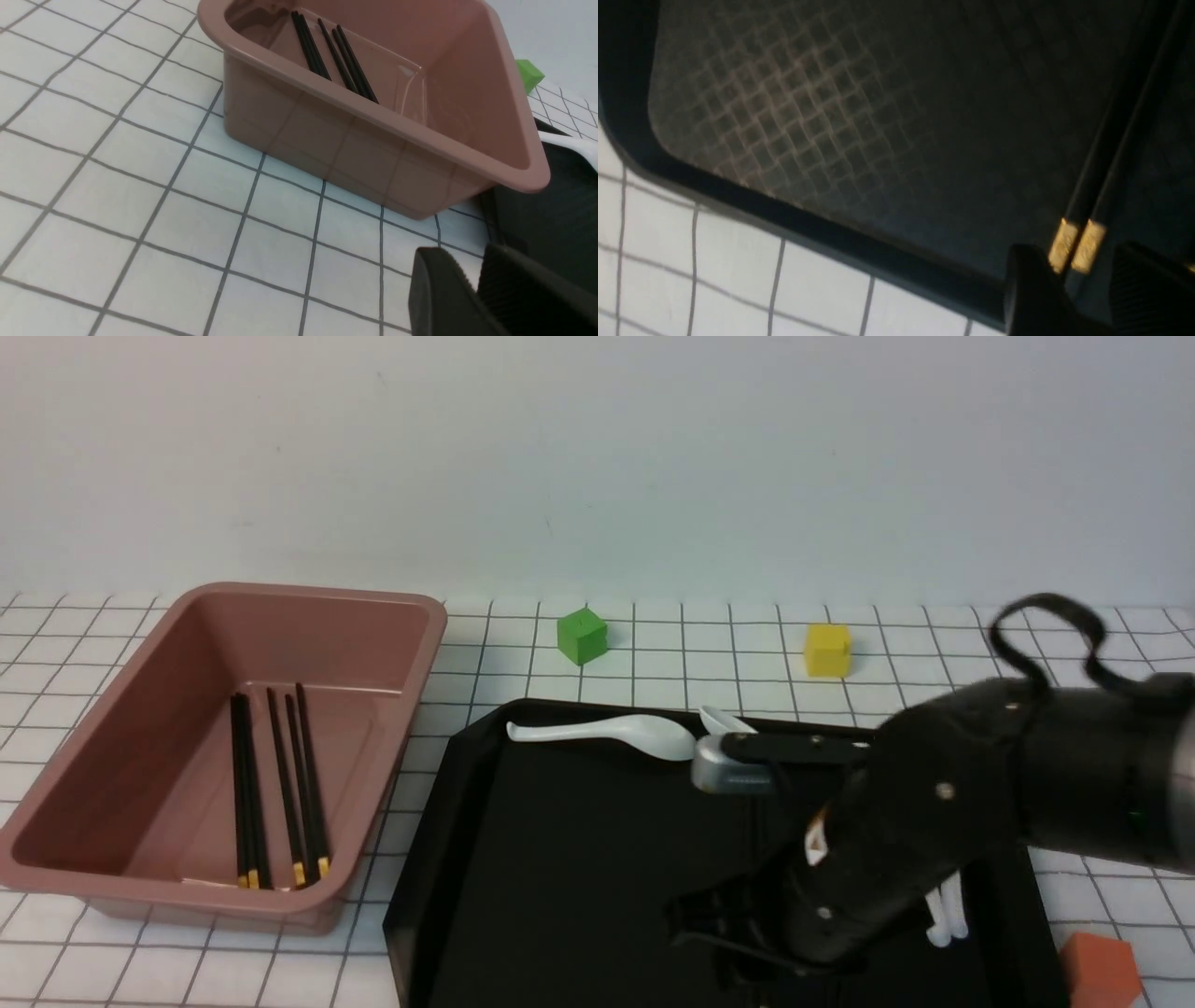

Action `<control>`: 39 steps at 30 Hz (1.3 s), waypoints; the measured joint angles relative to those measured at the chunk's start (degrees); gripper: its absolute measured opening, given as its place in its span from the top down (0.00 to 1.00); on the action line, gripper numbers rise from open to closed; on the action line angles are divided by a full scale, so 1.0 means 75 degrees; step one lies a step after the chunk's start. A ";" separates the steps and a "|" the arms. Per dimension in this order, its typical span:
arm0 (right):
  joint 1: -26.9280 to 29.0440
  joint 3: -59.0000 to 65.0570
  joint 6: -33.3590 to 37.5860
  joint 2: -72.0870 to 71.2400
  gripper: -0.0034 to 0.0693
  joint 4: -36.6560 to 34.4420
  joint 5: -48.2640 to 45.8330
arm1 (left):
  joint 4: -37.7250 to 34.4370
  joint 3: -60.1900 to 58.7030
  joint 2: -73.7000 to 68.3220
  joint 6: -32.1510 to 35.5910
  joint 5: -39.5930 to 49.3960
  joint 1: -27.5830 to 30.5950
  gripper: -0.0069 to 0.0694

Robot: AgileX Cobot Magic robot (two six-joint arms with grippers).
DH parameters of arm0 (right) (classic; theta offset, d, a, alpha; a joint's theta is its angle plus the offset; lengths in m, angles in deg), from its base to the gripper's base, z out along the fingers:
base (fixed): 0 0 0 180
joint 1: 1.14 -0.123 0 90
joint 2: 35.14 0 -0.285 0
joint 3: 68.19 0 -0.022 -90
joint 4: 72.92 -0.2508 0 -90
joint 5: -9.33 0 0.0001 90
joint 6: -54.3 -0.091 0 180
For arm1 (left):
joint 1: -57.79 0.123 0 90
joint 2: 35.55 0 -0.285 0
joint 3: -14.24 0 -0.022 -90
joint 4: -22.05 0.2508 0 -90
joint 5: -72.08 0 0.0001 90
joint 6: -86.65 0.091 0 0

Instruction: On white black tablecloth take chopsticks from black tray and put them in box.

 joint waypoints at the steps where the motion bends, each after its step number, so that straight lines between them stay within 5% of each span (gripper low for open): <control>1: -0.0120 -0.0249 -0.0471 0.0251 0.50 0.0450 -0.0090 | 0.0000 0.0000 0.0000 0.0000 0.0000 0.0000 0.71; 6: -0.0306 -0.0631 -0.1589 0.1063 0.41 0.1581 -0.0539 | 0.0000 0.0000 0.0000 0.0000 0.0007 0.0000 0.71; 14: -0.0306 -0.0743 -0.2025 0.1475 0.41 0.1875 -0.0660 | 0.0000 0.0000 0.0000 0.0000 0.0001 0.0000 0.69; 19: -0.0312 -0.0777 -0.2041 0.1510 0.53 0.1868 -0.0771 | 0.0000 0.0000 0.0000 0.0000 0.0009 0.0000 0.69; 23: -0.0315 -0.0777 -0.2021 0.1491 0.77 0.1861 -0.0816 | 0.0000 0.0000 0.0000 0.0000 0.0009 0.0000 0.68; 35: -0.0321 -0.0849 -0.1896 -0.0055 0.76 0.1352 -0.1660 | 0.0000 0.0000 0.0000 0.0000 0.0009 0.0000 0.67; 39: -0.0540 -0.1338 -0.1506 -0.0805 0.76 0.0890 -0.0975 | 0.0000 0.0000 0.0000 0.0000 0.0009 0.0000 0.66</control>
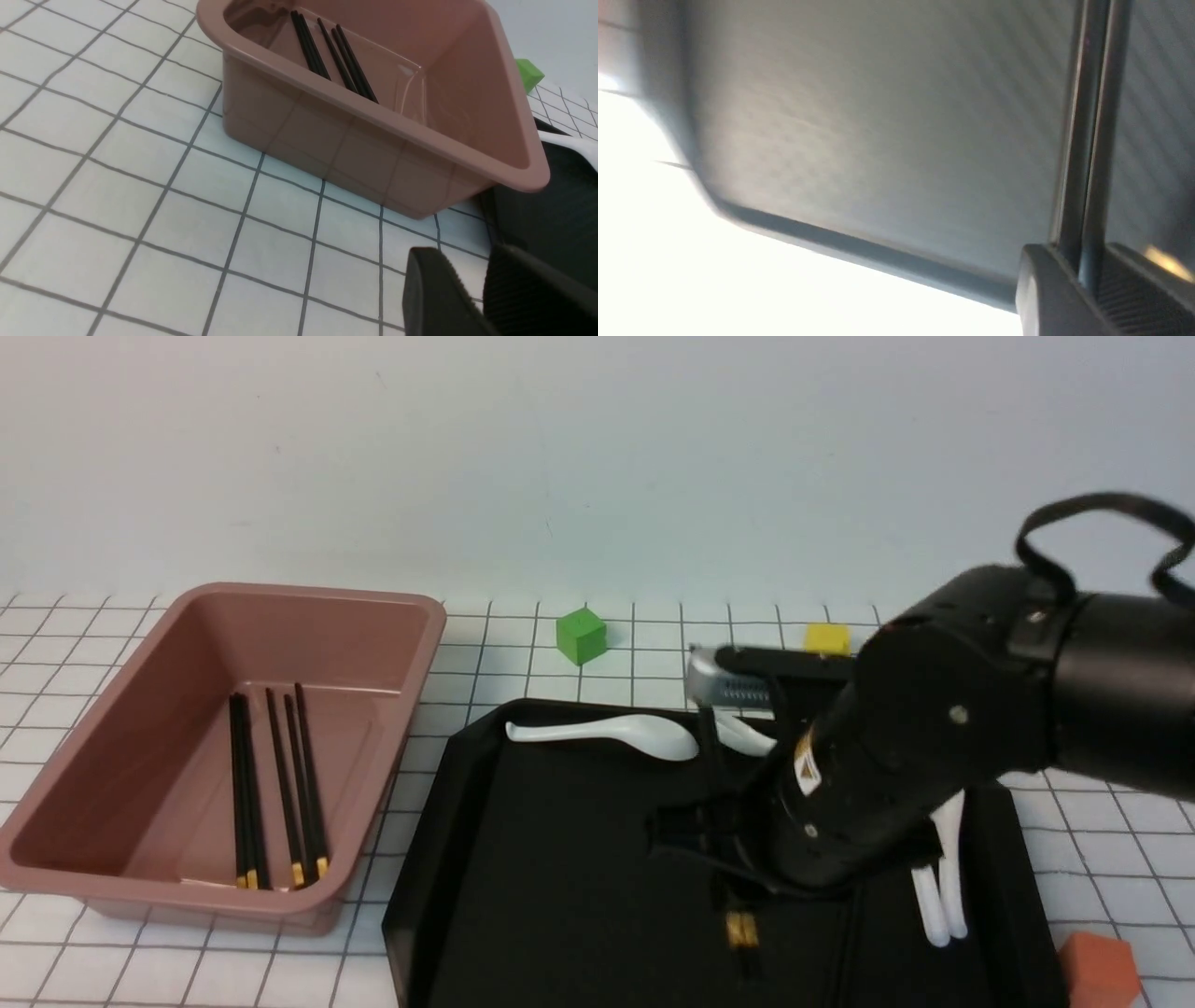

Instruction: On white black tablecloth take chopsticks from black tray and put them in box.

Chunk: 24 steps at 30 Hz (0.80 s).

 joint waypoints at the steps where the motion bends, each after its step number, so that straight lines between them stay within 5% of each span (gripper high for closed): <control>1: -0.0086 -0.0098 0.0158 -0.0052 0.76 -0.0066 0.0277 | 0.0000 0.0000 0.0000 0.0000 0.0000 0.0000 0.66; 12: -0.1191 -0.3783 0.2662 0.2347 0.76 -0.1410 0.2281 | 0.0000 0.0000 0.0000 0.0000 0.0000 0.0000 0.65; 19: -0.1335 -0.5716 0.2937 0.4354 0.74 -0.1494 0.2345 | 0.0000 0.0000 0.0000 0.0000 0.0000 0.0000 0.64; 24: -0.1335 -0.6158 0.2948 0.5104 0.59 -0.1463 0.1997 | 0.0000 0.0000 0.0000 0.0000 0.0000 0.0000 0.64</control>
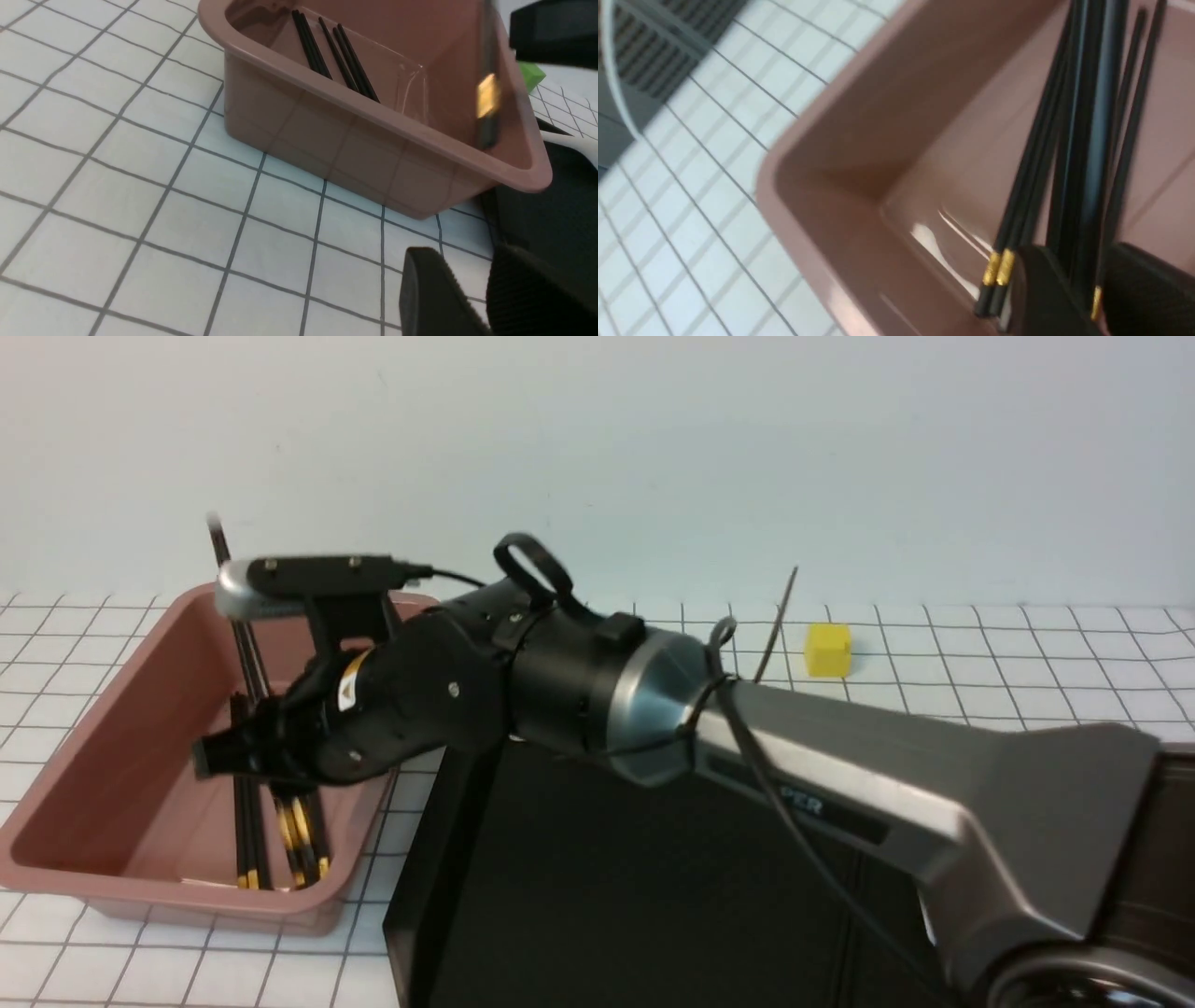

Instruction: On white black tablecloth take chopsticks from black tray and put them in box.

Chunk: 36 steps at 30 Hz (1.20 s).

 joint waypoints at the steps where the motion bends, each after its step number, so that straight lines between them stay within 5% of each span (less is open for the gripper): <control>1: 0.0000 0.0000 0.0007 0.0008 0.56 0.0011 -0.0115 | 0.0000 0.0000 0.0000 0.0000 0.0000 0.0000 0.64; 6: 0.0035 -0.0015 0.0007 -0.0435 0.58 0.0118 -0.1166 | 0.0000 0.0000 0.0000 0.0000 0.0006 0.0000 0.63; 14: 0.0399 -0.0065 0.0643 -0.2955 0.96 0.1280 -0.4060 | 0.0000 0.0000 0.0000 0.0000 0.0006 0.0000 0.62; 20: 0.0466 -0.0046 0.0831 -0.5059 0.97 0.2333 -0.5707 | 0.0000 0.0000 0.0000 0.0000 0.0006 0.0000 0.62; 29: 0.0466 0.2854 0.0833 -0.8242 0.97 0.2658 -0.5763 | 0.0000 0.0000 0.0000 0.0000 0.0008 0.0000 0.61; 32: 0.0466 0.4894 0.0833 -0.9316 0.97 0.2658 -0.5007 | 0.0000 0.0000 0.0000 0.0000 0.0008 0.0000 0.61; 36: 0.0466 0.8472 0.0723 -1.0914 0.96 0.2667 -0.1883 | 0.0000 0.0000 0.0000 0.0000 0.0008 0.0000 0.60</control>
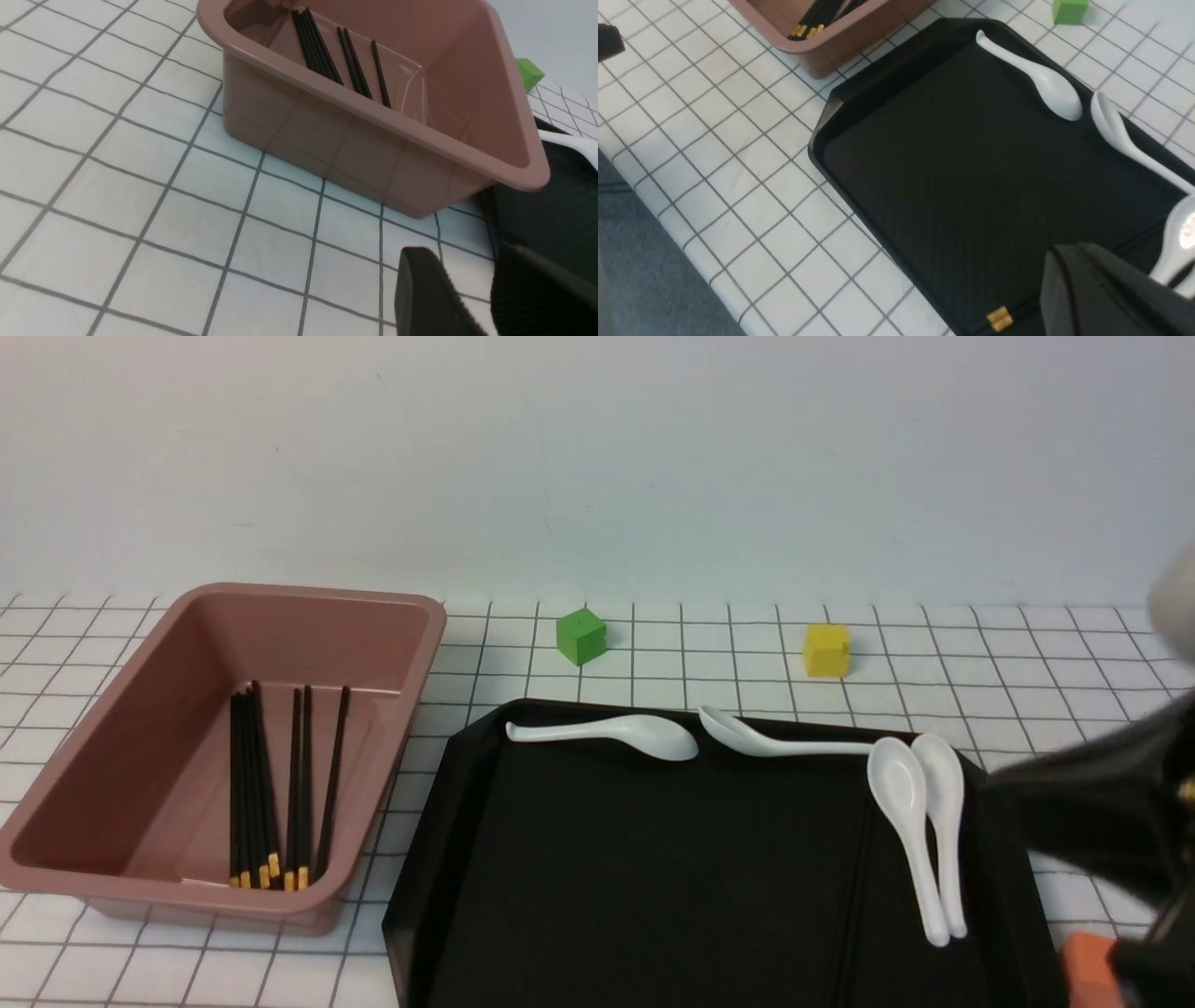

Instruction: On white black tablecloth take chopsticks from black tray and put them in box.

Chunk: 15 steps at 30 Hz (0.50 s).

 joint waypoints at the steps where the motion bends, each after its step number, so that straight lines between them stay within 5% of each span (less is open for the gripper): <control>1: 0.0000 0.0144 -0.0009 -0.0098 0.96 0.0000 0.0327 | 0.0000 0.0000 0.0000 0.0000 0.0000 0.0000 0.60; 8: 0.0000 0.3265 -0.0063 -0.0893 0.96 0.0006 0.5006 | 0.0000 0.0000 0.0000 0.0000 0.0000 0.0000 0.60; 15: 0.0000 0.3781 -0.0062 -0.0911 0.95 0.0022 0.6071 | 0.0000 0.0000 0.0000 0.0000 0.0000 0.0000 0.60</control>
